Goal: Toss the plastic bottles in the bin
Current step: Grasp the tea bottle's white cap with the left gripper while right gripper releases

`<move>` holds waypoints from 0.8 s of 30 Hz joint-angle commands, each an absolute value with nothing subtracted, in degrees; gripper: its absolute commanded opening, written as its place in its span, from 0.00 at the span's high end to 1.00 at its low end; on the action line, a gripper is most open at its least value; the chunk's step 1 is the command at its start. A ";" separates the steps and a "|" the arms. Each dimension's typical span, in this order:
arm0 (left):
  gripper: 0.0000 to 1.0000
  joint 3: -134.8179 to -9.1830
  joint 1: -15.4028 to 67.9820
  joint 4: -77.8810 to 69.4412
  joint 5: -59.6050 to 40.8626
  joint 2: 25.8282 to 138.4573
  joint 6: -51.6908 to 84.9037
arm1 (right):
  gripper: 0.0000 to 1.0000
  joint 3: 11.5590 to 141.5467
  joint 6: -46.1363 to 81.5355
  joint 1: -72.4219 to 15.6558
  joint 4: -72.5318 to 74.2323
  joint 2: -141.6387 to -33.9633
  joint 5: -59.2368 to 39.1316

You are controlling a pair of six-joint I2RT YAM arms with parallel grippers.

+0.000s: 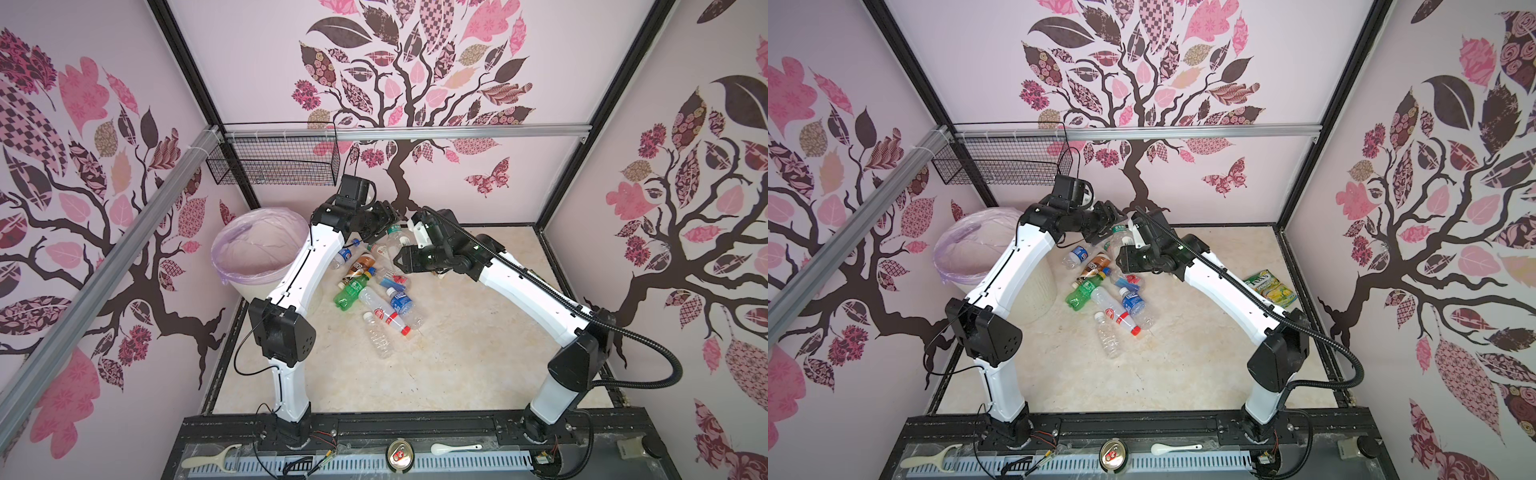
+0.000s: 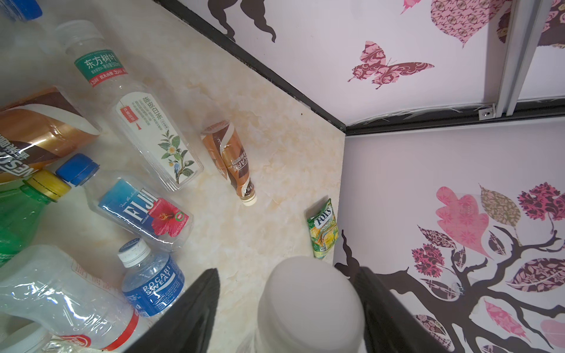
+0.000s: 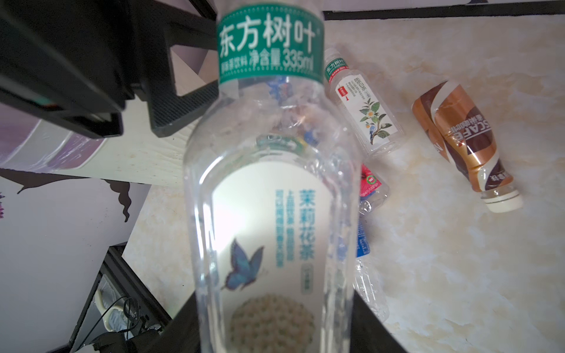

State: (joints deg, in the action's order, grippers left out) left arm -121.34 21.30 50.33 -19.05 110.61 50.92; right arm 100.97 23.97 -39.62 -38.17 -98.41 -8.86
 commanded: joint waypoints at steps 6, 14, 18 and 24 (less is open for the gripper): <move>0.50 -117.64 23.55 45.12 -15.36 108.17 50.01 | 0.46 100.91 22.93 -39.64 -38.24 -94.12 -10.58; 0.67 -119.27 23.55 45.86 -14.50 108.66 48.69 | 0.38 100.03 22.81 -39.59 -37.71 -93.01 -9.43; 0.72 -119.00 23.64 46.23 -13.80 107.79 48.56 | 0.33 99.53 22.80 -39.58 -37.62 -92.31 -9.29; 0.74 -118.94 22.62 47.33 -11.09 105.72 47.67 | 0.21 97.85 24.58 -39.57 -36.06 -90.91 -9.84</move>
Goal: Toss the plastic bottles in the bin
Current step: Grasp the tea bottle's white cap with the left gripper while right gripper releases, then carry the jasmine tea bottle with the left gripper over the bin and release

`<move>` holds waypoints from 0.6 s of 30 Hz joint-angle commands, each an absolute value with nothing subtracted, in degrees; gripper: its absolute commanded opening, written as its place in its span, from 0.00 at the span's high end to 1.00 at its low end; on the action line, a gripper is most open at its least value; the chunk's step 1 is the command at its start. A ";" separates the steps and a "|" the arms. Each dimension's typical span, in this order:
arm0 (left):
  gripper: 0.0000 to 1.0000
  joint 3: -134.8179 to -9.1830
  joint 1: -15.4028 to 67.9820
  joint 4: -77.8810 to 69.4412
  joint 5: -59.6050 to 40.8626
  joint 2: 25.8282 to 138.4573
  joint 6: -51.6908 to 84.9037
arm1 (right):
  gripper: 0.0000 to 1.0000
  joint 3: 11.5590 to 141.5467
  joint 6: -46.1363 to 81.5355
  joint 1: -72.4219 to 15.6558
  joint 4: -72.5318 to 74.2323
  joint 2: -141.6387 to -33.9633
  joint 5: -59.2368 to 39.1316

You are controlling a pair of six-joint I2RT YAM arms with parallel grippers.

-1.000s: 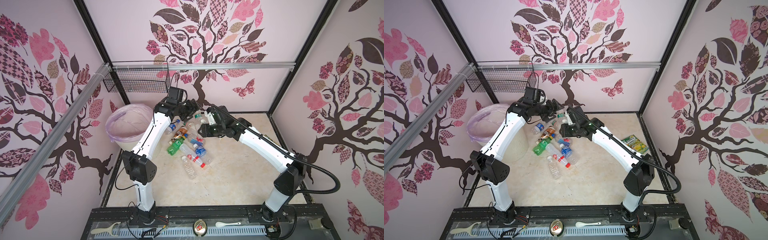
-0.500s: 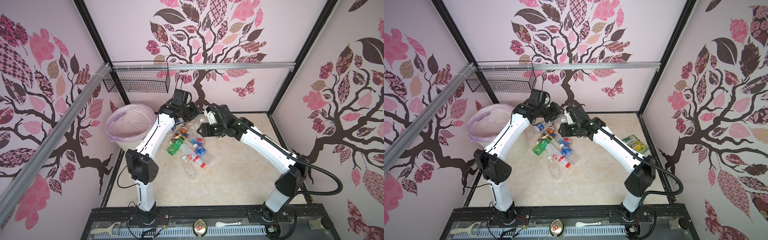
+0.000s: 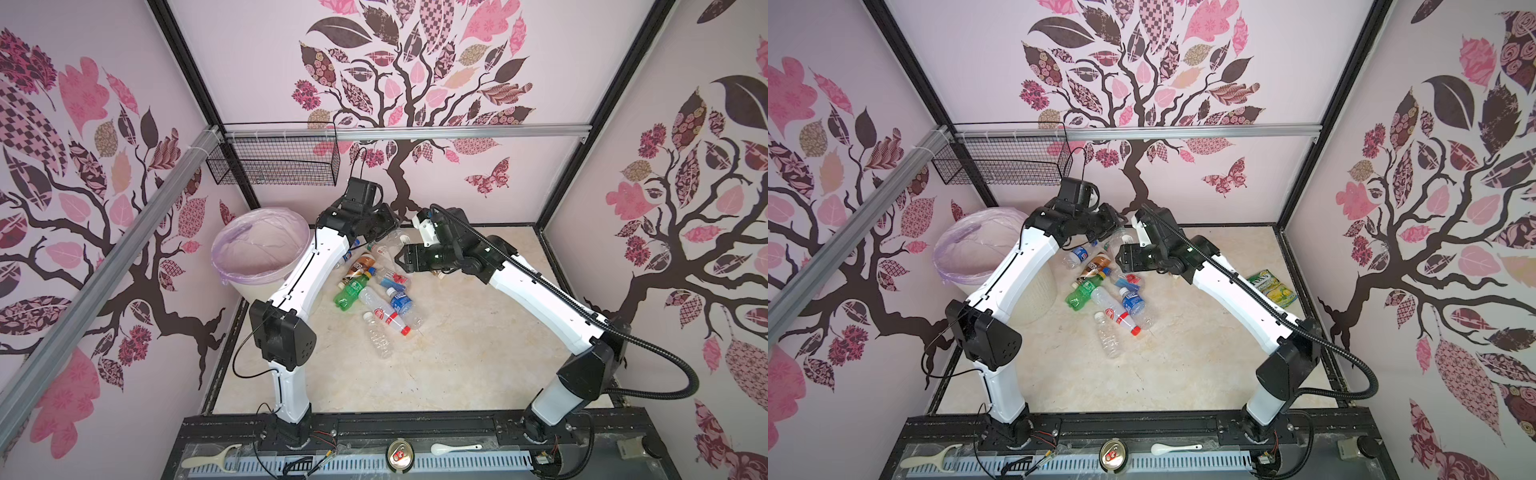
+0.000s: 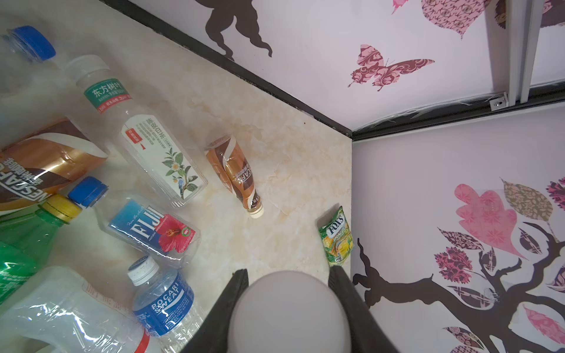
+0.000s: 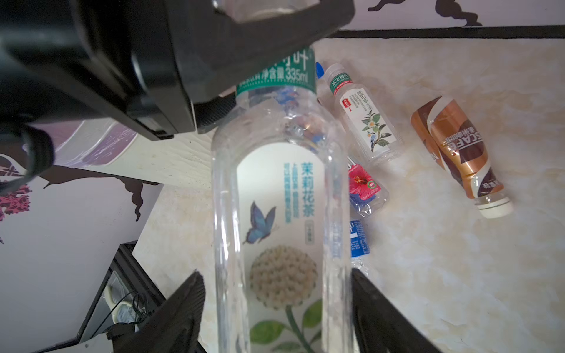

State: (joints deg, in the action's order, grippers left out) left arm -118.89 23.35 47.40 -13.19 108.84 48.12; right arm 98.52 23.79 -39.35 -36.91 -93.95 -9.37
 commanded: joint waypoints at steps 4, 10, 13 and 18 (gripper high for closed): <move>0.75 -118.77 21.52 47.76 -9.48 103.90 47.06 | 0.06 97.48 24.65 -39.64 -36.12 -89.67 -9.72; 0.76 -119.85 17.96 48.05 -2.12 99.44 43.42 | 0.00 99.28 25.73 -39.66 -36.23 -88.64 -8.89; 0.78 -120.69 16.94 46.64 3.66 97.05 38.97 | 0.01 101.85 26.53 -39.65 -36.35 -89.14 -8.75; 0.77 -126.11 14.02 46.98 12.65 95.89 32.27 | 0.00 110.20 27.82 -39.72 -36.74 -91.97 -8.57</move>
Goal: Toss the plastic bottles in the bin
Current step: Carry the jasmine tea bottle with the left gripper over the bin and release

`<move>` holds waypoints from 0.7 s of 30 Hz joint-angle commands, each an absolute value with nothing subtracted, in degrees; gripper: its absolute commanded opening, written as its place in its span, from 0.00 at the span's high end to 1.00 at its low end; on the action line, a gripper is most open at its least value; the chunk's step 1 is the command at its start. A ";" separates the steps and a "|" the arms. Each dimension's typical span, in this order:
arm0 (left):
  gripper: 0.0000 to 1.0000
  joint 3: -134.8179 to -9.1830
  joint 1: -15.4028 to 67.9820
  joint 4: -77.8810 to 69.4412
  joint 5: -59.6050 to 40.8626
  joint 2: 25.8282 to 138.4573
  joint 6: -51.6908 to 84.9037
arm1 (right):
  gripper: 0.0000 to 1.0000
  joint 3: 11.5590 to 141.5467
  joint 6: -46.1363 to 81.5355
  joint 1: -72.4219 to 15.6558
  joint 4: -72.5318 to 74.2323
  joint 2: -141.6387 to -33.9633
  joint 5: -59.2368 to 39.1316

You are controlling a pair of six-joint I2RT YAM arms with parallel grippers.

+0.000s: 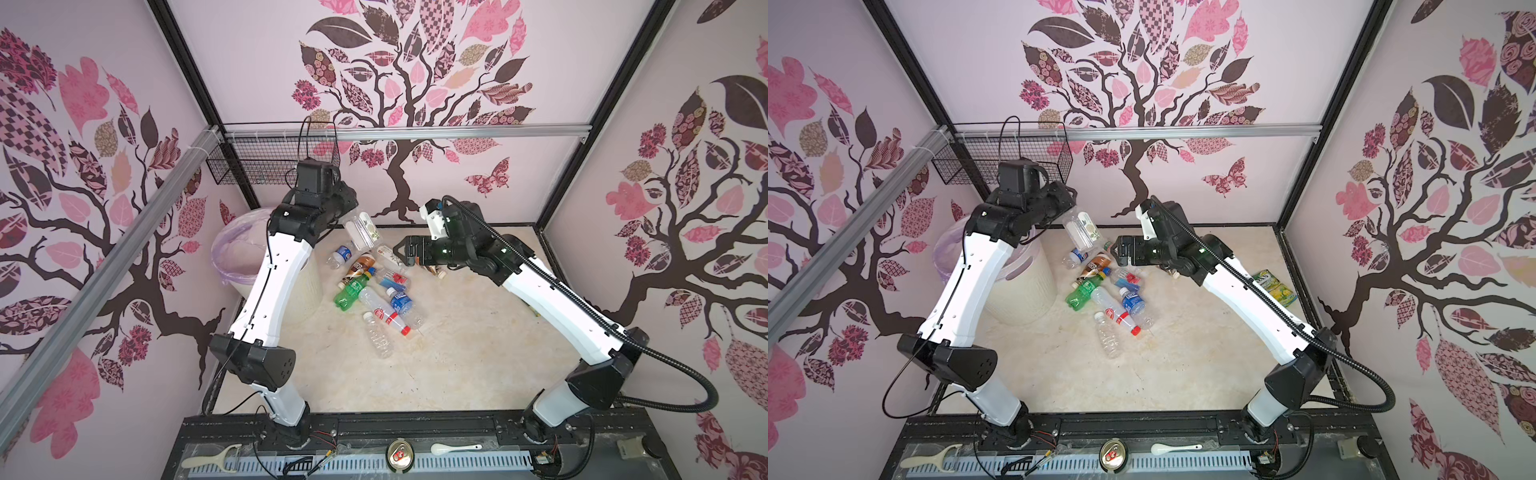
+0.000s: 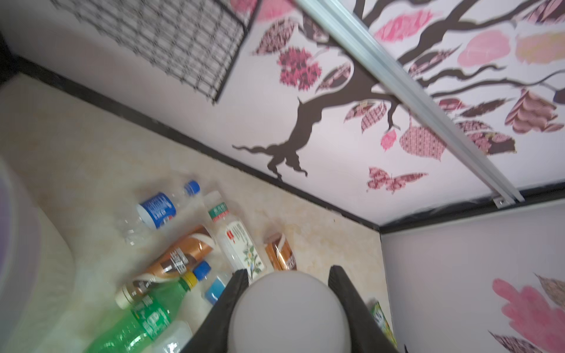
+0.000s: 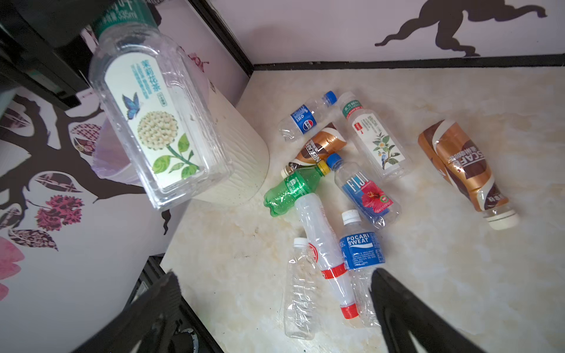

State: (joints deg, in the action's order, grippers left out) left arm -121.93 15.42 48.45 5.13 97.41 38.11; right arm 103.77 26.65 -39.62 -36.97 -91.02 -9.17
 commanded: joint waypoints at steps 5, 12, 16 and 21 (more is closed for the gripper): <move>0.77 -132.83 10.47 43.49 19.06 95.99 26.10 | 0.00 119.67 27.41 -40.76 -36.37 -95.91 -8.46; 0.77 -142.14 9.64 31.17 29.81 96.60 10.73 | 0.01 127.75 26.99 -42.11 -34.32 -99.27 -10.15; 0.77 -141.11 9.60 20.00 33.27 94.13 2.37 | 0.01 127.83 26.73 -42.11 -34.71 -99.49 -10.03; 0.78 -137.15 8.68 14.61 37.44 92.26 -2.69 | 0.01 126.26 26.36 -42.24 -35.17 -99.32 -9.84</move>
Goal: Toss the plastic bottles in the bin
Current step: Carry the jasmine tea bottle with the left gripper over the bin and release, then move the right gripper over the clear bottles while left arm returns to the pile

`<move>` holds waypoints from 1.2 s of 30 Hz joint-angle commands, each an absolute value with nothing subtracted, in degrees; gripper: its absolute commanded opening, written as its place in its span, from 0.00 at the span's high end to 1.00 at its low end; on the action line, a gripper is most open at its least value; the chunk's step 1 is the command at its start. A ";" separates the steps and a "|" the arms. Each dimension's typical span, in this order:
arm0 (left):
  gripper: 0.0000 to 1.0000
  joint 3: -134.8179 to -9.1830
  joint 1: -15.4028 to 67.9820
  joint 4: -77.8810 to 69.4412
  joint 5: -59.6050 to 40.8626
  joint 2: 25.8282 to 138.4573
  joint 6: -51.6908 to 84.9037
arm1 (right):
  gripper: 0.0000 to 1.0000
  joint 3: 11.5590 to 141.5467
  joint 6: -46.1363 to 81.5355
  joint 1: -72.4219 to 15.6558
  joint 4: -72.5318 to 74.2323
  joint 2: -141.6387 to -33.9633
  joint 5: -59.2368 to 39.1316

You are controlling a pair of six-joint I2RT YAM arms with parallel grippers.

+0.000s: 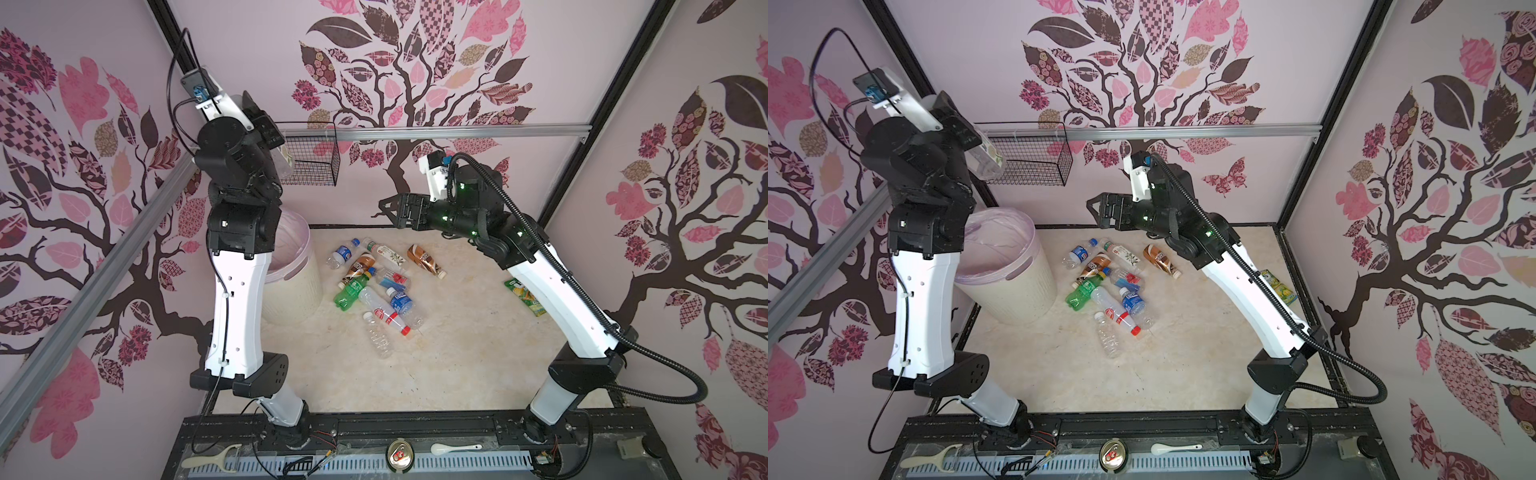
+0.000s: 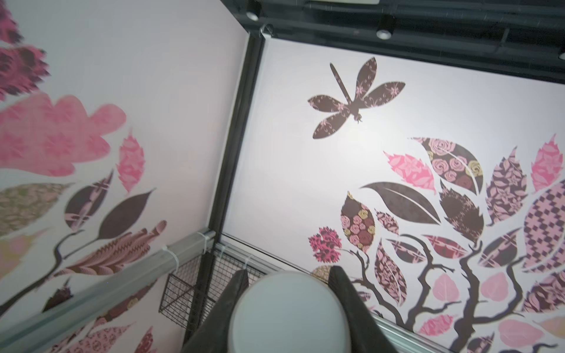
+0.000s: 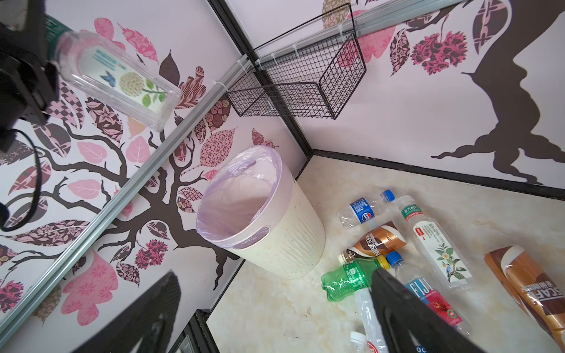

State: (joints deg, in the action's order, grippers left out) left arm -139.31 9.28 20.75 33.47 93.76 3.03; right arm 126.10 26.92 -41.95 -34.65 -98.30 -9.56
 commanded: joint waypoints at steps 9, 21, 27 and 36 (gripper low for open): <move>0.61 -101.20 3.00 30.59 42.94 83.14 26.40 | 0.00 124.90 26.92 -42.17 -35.68 -99.74 -11.81; 0.02 -114.95 7.88 36.75 34.36 86.39 23.27 | 0.01 119.61 26.72 -42.14 -36.47 -97.73 -10.49; 0.02 -115.91 15.71 38.50 30.51 86.58 24.89 | 0.00 117.15 26.57 -41.87 -37.52 -96.75 -8.06; 0.02 -109.23 26.00 44.73 18.99 85.27 32.04 | 0.00 97.78 27.48 -36.53 -34.27 -86.80 -5.40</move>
State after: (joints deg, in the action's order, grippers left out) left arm -113.34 24.27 41.45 24.18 86.52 28.23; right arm 101.82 27.18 -37.95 -35.24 -92.68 -7.64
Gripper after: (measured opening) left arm 0.982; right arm 0.995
